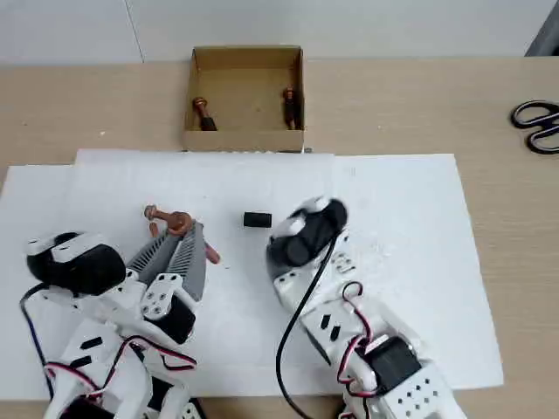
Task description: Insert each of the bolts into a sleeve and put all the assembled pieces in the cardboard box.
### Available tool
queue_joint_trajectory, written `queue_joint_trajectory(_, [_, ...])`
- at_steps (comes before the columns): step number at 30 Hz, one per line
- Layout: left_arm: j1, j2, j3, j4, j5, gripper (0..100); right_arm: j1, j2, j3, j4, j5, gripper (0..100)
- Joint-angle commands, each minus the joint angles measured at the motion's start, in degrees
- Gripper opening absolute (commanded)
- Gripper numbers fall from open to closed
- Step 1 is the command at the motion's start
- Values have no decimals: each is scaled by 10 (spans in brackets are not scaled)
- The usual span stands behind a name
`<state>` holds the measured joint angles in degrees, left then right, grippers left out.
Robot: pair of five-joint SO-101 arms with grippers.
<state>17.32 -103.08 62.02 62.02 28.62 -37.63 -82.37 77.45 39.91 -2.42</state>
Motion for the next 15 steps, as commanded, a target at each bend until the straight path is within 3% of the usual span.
queue_joint_trajectory(1, [22,5,-1,-16,14,6,-39,-55,22,-19,26,2])
queue_joint_trajectory(9, [72,5,0,-16,52,6,-66,-206,104,-14,61,2])
queue_joint_trajectory(15, [76,6,12,-17,54,6,-114,-213,85,17,58,2])
